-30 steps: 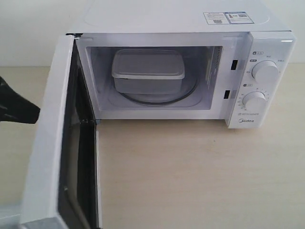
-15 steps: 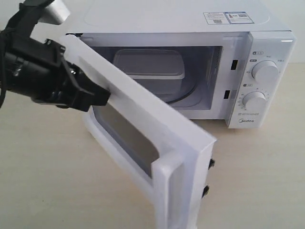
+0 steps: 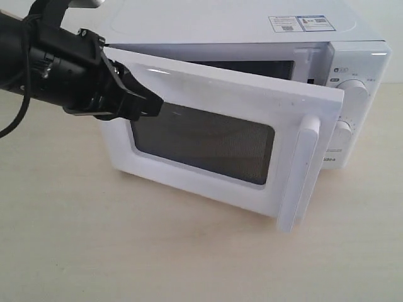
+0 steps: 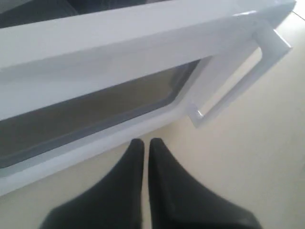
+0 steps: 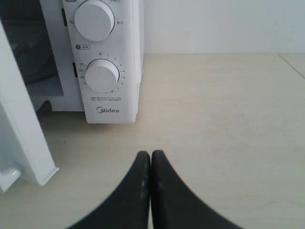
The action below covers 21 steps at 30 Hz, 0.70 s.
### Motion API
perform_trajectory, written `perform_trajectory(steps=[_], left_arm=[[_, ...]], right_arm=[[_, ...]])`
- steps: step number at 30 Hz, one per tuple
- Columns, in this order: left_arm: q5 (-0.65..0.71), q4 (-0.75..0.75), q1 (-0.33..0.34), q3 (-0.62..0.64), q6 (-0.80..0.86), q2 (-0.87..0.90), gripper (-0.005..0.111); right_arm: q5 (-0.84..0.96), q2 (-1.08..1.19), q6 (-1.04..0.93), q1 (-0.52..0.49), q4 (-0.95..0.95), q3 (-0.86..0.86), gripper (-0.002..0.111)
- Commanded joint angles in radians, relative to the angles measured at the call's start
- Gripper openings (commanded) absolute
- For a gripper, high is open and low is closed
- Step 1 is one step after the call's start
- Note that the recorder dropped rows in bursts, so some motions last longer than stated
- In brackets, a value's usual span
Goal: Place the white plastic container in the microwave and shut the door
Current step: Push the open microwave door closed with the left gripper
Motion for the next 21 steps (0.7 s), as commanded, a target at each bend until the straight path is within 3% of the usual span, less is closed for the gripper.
perform_trajectory(steps=[1,13,21], left_arm=[[0.029,-0.012,-0.004,-0.005,0.007,-0.042,0.004],[0.111,-0.012,-0.004,-0.005,-0.04,-0.285,0.004],[0.189,-0.012,-0.004,-0.003,-0.079,-0.449,0.004]], right_arm=[[-0.007,-0.006,0.0,-0.004,-0.006,0.0,0.0],[-0.037,-0.006,-0.058,-0.004,-0.04,0.0,0.0],[-0.548,-0.006,-0.027,-0.004,0.012,0.0,0.0]])
